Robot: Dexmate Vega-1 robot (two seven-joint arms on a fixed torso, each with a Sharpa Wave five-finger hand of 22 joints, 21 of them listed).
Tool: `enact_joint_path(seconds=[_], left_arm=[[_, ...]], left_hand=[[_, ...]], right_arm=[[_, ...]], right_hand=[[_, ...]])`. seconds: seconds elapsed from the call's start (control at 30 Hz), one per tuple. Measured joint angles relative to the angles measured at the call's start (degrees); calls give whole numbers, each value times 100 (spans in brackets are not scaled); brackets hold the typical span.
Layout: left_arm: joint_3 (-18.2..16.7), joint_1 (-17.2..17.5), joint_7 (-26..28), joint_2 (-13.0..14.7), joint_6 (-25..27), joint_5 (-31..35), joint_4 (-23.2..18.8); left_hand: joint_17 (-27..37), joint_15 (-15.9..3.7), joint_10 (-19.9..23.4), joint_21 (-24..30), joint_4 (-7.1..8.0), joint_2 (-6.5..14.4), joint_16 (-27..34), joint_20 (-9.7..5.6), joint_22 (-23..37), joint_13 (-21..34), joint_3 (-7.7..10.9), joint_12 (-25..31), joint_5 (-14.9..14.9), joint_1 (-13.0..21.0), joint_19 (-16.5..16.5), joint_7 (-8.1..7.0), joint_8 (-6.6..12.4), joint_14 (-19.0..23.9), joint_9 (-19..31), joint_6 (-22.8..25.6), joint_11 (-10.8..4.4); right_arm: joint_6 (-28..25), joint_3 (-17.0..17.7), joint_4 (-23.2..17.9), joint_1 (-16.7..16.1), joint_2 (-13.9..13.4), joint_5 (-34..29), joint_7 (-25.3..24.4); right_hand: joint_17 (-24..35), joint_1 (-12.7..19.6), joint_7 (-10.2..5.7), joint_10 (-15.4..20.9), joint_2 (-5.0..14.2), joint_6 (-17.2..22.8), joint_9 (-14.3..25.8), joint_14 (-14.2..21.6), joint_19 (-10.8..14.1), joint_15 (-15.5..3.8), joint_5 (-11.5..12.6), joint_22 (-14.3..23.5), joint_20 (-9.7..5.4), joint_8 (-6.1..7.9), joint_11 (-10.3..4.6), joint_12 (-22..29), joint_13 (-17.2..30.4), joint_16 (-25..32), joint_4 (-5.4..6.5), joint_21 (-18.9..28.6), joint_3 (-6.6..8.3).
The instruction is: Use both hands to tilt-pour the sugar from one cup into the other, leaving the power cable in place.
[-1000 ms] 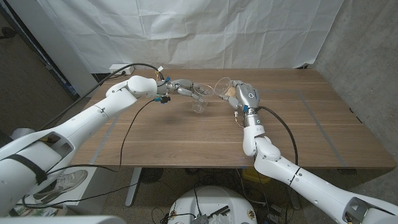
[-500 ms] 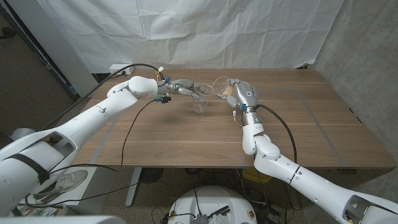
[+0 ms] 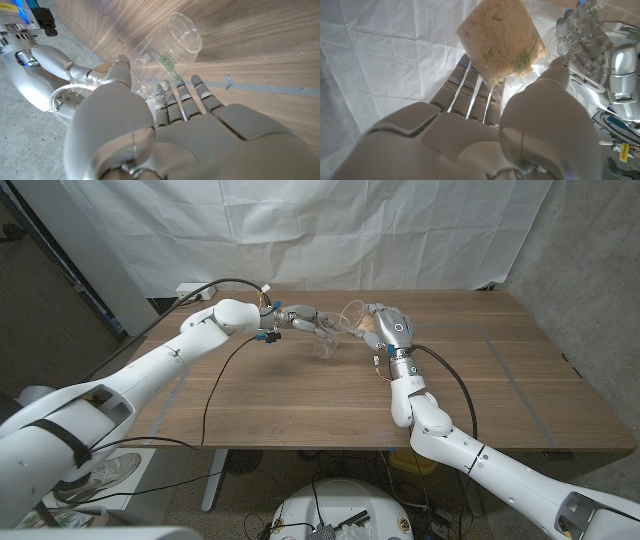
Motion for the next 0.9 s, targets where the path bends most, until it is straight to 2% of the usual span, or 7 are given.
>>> enact_joint_path(seconds=[0.03, 0.17, 0.27, 0.5, 0.53, 0.9], left_arm=[[79, -102, -11, -80, 0, 8, 73], [79, -102, -61, -80, 0, 45, 73], [153, -183, -97, -134, 0, 60, 123], [185, -207, -184, -169, -102, 61, 156], [185, -207, -197, -169, -125, 59, 156], [127, -98, -245, -57, -220, -2, 33]], left_hand=[[0, 0, 0, 0, 0, 0, 0, 0, 0, 0, 0, 0, 0, 0, 0, 0, 0, 0, 0, 0, 0], [0, 0, 15, 0, 0, 0, 0, 0, 0, 0, 0, 0, 0, 0, 0, 1, -2, 0, 2, -1, -13], [0, 0, 15, 0, 0, 0, 0, 0, 0, 0, 0, 0, 0, 0, 0, 1, -12, 0, 4, -2, -13], [0, 0, 22, 39, 0, -1, 0, 0, 0, 4, 0, 0, 0, 1, 0, 11, -45, 0, 3, -13, -6], [0, 0, 19, 39, 0, -1, 0, 0, 0, 19, 0, 0, 0, 1, 0, 12, -49, 0, 3, -14, -8], [16, 0, 20, 39, -22, -1, 1, 0, 0, 27, 23, 0, -4, 1, 0, 8, -43, 0, 1, -30, -25]], right_arm=[[-30, -4, -11, 2, -9, -115, 96], [-30, -29, -35, 21, -24, -115, 96], [-122, -59, -62, 49, -38, -323, 301], [-122, -67, -93, 75, -50, -323, 301], [-190, -62, -95, 78, -50, -447, 465], [-213, -51, -83, 129, -43, -506, 600]], right_hand=[[0, 0, 0, 0, 0, 0, 0, 9, 0, 9, 0, 0, 0, 0, 0, 0, -1, -5, 0, 0, 0], [27, 0, 0, 0, 0, 0, 0, 9, 0, 9, -17, 0, 0, 0, 0, 0, -2, -6, 24, 0, -24], [26, -1, -2, -1, -1, -2, -8, 9, 0, 9, -19, 0, 0, 0, 1, -1, -3, -27, 24, 0, -24], [53, -2, -32, -22, -2, -32, -5, 8, 0, 9, -21, -29, 0, -4, -19, -2, -4, -68, 24, 0, -24], [53, -17, -32, -22, -17, -32, -4, 8, 0, 9, -21, -29, 0, -7, -19, -2, -4, -86, 24, 0, -24], [80, -69, -32, -22, -67, -32, -6, 8, 0, 9, -23, -28, 0, -13, -20, -6, -9, -110, 49, 42, -50]])
